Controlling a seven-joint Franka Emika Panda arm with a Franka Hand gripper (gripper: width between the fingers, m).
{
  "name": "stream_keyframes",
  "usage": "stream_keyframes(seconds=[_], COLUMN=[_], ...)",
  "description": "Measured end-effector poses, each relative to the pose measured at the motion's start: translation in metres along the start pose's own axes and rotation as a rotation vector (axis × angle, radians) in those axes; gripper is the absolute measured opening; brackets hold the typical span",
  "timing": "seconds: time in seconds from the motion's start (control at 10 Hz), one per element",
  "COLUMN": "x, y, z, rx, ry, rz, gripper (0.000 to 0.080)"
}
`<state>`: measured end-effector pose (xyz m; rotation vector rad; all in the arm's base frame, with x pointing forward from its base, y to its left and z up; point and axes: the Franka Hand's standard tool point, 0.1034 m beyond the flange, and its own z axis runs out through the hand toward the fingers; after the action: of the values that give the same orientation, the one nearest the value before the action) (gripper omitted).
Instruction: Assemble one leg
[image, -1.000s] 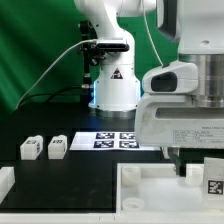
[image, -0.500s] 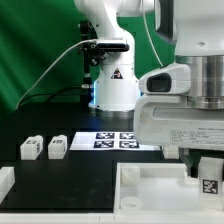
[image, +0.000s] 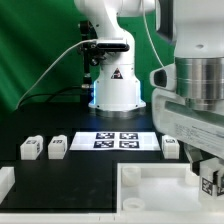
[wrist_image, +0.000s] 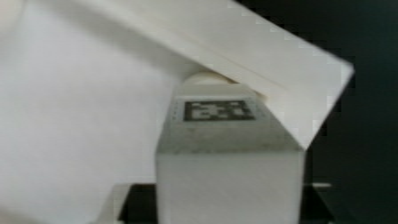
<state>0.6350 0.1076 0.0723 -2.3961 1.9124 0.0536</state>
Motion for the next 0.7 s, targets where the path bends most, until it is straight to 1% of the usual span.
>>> stream_keyframes(seconds=[0.1, 0.2, 0.3, 0.5, 0.6, 0.7], x=[-0.0005, -0.0028, -0.004, -0.0039, -0.004, -0.0045], y=[0.0014, 0.0052, 0.0074, 0.0071, 0.0075, 0.0077], z=[0.0002, 0.0005, 0.0001, 0.0002, 0.0007, 0.001], rx=[0.021, 0.072, 0.081, 0.078, 0.078, 0.077], ry=[-0.01, -0.03, -0.038, -0.044, -0.042, -0.039], rz=[0.159, 0.404, 0.478, 0.498, 0.463, 0.399], gripper=[0.0291, 0.0294, 0.0294, 0.0308, 0.0308, 0.0495])
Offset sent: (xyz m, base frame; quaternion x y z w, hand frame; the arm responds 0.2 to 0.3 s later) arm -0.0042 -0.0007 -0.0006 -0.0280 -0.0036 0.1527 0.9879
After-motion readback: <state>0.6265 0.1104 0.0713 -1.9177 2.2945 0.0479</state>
